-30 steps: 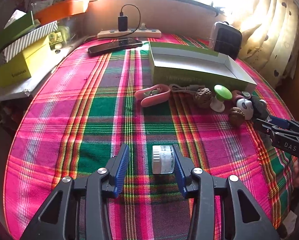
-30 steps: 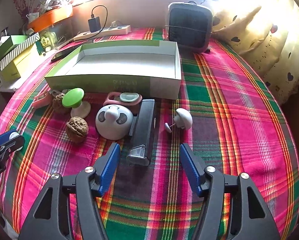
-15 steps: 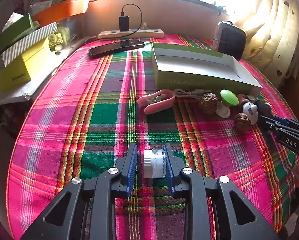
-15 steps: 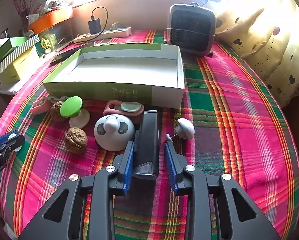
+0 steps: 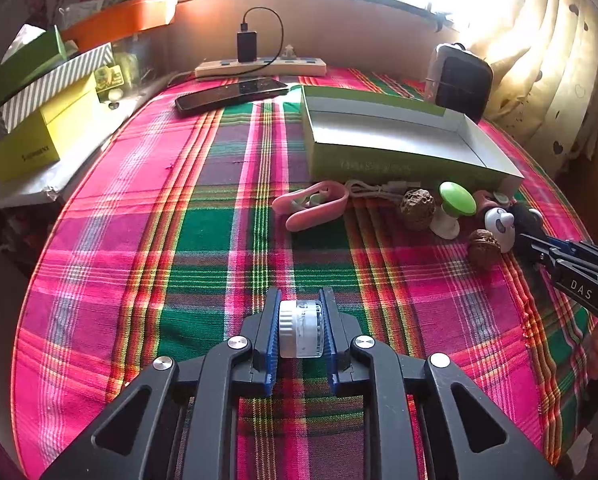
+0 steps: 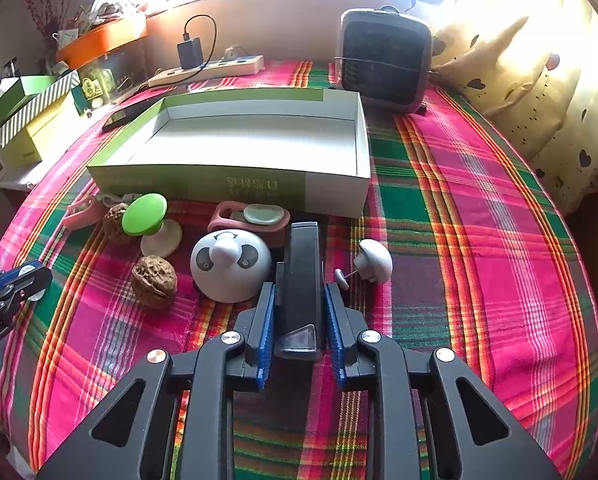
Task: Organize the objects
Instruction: 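Carry the white roll and black flashlight with both tools into the green-rimmed tray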
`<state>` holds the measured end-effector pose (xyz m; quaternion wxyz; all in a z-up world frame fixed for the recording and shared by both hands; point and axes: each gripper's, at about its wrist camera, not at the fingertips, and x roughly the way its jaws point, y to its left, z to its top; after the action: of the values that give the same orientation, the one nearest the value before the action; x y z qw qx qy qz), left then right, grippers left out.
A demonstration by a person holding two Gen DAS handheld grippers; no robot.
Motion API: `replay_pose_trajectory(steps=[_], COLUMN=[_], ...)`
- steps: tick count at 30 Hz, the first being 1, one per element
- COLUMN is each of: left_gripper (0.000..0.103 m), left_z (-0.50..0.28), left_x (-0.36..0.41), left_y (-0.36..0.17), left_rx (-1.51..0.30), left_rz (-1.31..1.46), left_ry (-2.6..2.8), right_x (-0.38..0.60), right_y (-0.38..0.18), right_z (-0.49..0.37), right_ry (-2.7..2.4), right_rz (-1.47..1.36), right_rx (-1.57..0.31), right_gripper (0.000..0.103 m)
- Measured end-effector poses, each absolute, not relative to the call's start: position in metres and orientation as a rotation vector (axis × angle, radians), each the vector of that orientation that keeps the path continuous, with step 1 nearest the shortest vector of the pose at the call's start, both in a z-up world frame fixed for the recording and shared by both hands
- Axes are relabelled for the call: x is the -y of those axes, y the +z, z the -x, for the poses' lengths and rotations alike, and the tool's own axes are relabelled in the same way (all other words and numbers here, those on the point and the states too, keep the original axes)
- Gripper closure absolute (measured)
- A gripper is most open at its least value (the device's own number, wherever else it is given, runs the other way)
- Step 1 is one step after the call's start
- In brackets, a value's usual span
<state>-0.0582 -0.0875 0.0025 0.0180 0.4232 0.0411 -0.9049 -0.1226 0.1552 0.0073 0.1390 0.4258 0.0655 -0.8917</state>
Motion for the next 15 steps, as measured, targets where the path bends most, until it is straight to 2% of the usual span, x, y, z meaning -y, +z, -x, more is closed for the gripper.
replay_pose_trajectory(steps=[15], left_gripper=[0.086], left_z=[0.0638], left_x=[0.0793], left_y=[0.007], left_rx=[-0.111], left_rz=[-1.328], left_ry=[-2.822], right_x=[-0.1579], right_y=[0.0086], right_z=[0.1223], right_ry=[-2.577], right_rz=[-1.236], right_rx=[-0.174], right_gripper=[0.079])
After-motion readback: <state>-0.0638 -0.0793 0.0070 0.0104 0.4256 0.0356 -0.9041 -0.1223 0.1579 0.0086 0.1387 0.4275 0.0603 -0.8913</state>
